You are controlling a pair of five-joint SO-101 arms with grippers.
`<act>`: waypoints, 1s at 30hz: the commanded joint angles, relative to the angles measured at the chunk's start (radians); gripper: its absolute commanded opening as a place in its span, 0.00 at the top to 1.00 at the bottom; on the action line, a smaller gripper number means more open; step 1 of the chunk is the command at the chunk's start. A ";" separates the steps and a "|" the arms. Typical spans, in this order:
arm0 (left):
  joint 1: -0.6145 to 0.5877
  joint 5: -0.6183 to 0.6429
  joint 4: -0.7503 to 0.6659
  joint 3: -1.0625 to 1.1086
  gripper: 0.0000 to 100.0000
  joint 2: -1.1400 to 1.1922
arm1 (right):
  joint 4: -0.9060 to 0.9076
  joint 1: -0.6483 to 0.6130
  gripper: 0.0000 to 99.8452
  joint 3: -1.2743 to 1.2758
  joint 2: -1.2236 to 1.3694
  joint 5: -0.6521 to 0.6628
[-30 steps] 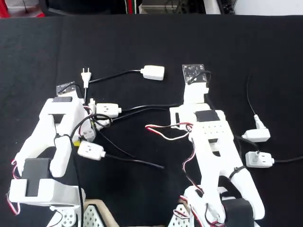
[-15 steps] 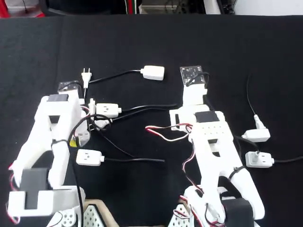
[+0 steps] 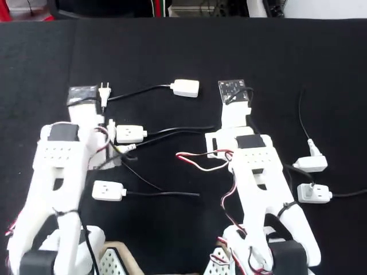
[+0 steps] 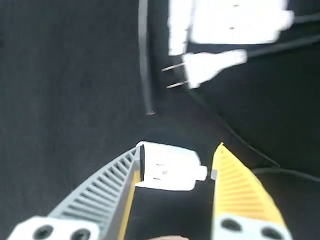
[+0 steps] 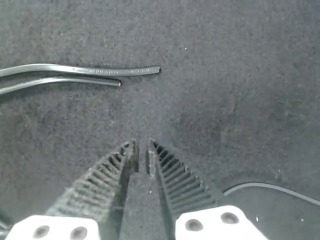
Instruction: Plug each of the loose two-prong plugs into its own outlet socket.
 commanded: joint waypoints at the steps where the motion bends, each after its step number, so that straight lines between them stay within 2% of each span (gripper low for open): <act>1: 0.077 -0.055 -0.035 -0.008 0.76 -0.087 | -0.015 0.018 0.96 -0.004 -0.002 0.008; 4: 0.074 0.040 -0.074 0.021 0.73 -0.060 | -0.028 0.018 0.96 -0.001 -0.002 0.008; 7: 0.073 0.054 -0.025 0.077 0.70 -0.021 | -0.052 0.025 0.96 0.013 -0.002 0.008; 10: 0.030 0.137 -0.014 0.087 0.70 -0.014 | -0.057 0.031 0.96 0.012 -0.002 0.008; 13: 0.039 0.112 0.026 0.074 0.70 -0.011 | -0.057 0.031 0.96 0.012 -0.002 0.008; 16: 0.085 -0.011 0.078 0.077 0.70 -0.014 | -0.057 0.031 0.96 0.013 -0.002 0.008; 20: 0.107 -0.287 0.163 0.091 0.70 -0.008 | -0.057 0.031 0.96 0.013 -0.002 0.008; 26: 0.033 -0.520 0.077 0.213 0.71 -0.008 | -0.057 0.031 0.96 0.013 -0.002 0.008; 30: -0.002 -0.618 0.029 0.260 0.77 -0.005 | -0.057 0.031 0.96 0.013 -0.002 0.008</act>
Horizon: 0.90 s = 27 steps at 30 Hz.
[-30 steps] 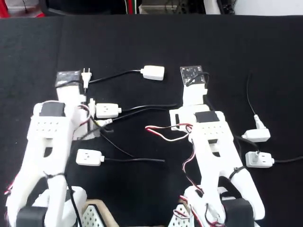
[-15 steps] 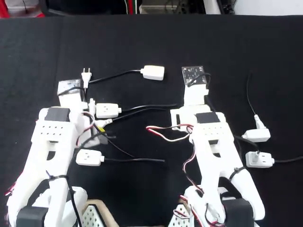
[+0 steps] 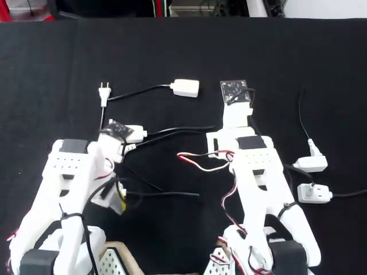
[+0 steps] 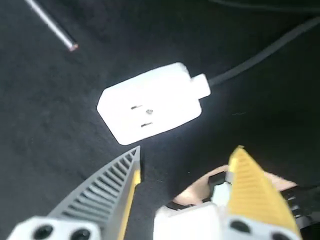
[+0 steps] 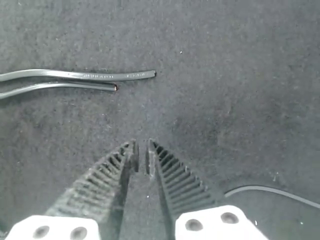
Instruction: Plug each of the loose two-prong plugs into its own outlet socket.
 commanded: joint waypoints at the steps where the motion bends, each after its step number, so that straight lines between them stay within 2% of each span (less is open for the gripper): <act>1: -0.039 -0.100 -0.055 0.041 0.79 0.002 | -0.020 0.018 0.96 -0.005 -0.002 0.008; 4: -0.022 -0.104 -0.109 0.108 0.82 0.002 | -0.020 0.018 0.96 -0.005 -0.002 0.008; 8: -0.033 -0.101 -0.259 0.180 0.84 0.002 | -0.020 0.017 0.96 -0.005 -0.002 0.008; 13: -0.067 -0.023 -0.273 0.143 0.84 -0.008 | -0.020 0.017 0.96 -0.005 -0.002 0.008; 16: -0.104 -0.034 -0.278 0.105 0.84 -0.008 | -0.020 0.017 0.96 -0.005 -0.002 0.008; 18: -0.111 -0.020 -0.330 0.081 0.84 0.002 | -0.020 0.017 0.96 -0.005 -0.002 0.008; 22: -0.111 0.132 -0.445 0.097 0.84 0.003 | -0.020 0.017 0.96 -0.005 -0.002 0.008; 27: -0.105 0.298 -0.477 0.093 0.84 0.003 | -0.020 0.017 0.96 -0.005 -0.002 0.008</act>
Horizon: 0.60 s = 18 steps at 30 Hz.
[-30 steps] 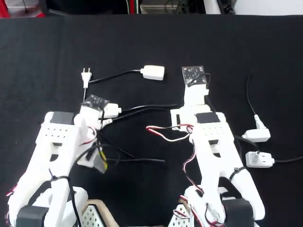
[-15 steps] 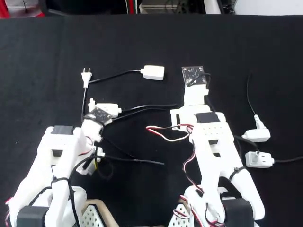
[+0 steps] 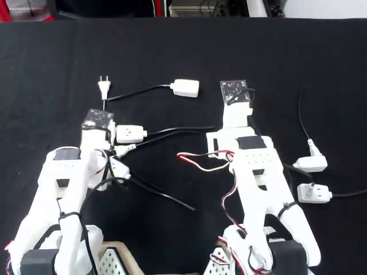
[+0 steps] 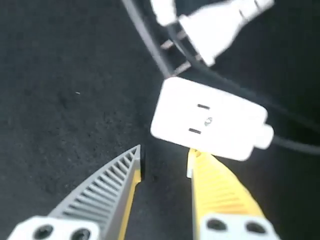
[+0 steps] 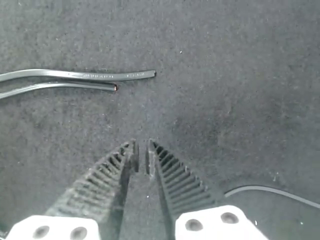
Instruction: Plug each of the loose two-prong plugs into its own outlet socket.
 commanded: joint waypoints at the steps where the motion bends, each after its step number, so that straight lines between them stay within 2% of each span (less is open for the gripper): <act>1: -0.002 0.150 -0.038 -0.048 0.84 0.000 | -0.020 0.017 0.96 -0.005 -0.002 0.008; 6: -0.001 0.308 -0.046 -0.062 0.83 -0.011 | -0.020 0.017 0.96 -0.005 -0.002 0.008; 10: 0.001 0.453 0.063 -0.125 0.73 -0.012 | -0.020 0.017 0.96 -0.005 -0.002 0.008; 12: 0.010 0.509 0.097 -0.170 0.72 -0.012 | -0.020 0.017 0.96 -0.005 -0.002 0.008; 18: 0.162 0.638 0.176 -0.282 0.72 -0.012 | -0.020 0.017 0.96 -0.005 -0.002 0.008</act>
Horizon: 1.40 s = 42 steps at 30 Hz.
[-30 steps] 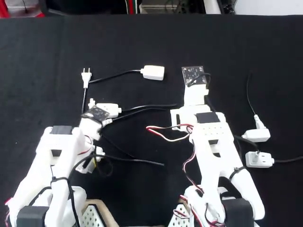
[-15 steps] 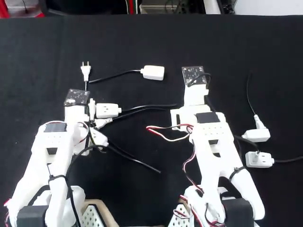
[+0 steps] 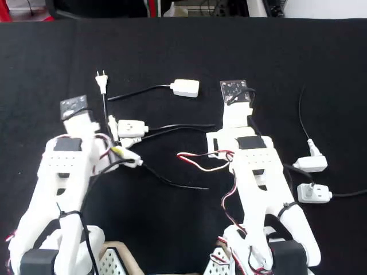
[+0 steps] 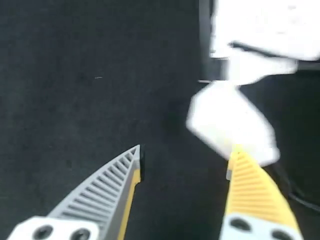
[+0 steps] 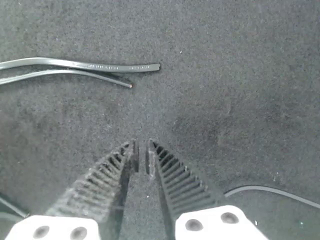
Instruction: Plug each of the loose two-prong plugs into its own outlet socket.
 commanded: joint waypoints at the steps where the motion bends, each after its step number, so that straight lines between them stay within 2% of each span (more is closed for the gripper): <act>1: 0.110 0.121 0.038 -0.127 0.72 -0.005 | -0.020 0.017 0.96 -0.005 -0.002 0.008; 6: 0.110 0.213 -0.068 -0.104 0.72 0.000 | -0.020 0.017 0.96 -0.005 -0.002 0.008; 11: 0.113 0.196 0.015 -0.076 0.71 -0.002 | -0.020 0.017 0.96 -0.004 -0.002 0.008; 15: 0.114 0.163 -0.003 -0.064 0.71 0.021 | -0.020 0.017 0.96 -0.004 -0.002 0.008; 18: 0.114 0.160 -0.020 -0.091 0.70 0.138 | -0.020 0.017 0.96 -0.004 -0.002 0.008; 23: 0.116 0.132 0.095 -0.262 0.73 0.448 | -0.020 0.017 0.96 -0.004 -0.002 0.008; 29: 0.110 0.097 0.112 -0.351 0.73 0.675 | -0.018 0.018 0.96 -0.004 -0.002 0.008; 31: 0.110 0.054 0.114 -0.351 0.76 0.689 | -0.018 0.018 0.96 -0.004 -0.002 0.008; 36: 0.074 -0.008 0.124 -0.381 0.96 0.684 | -0.018 0.018 0.96 -0.004 -0.002 0.008; 42: -0.024 -0.137 0.199 -0.417 0.97 0.574 | -0.018 0.018 0.96 -0.004 -0.002 0.008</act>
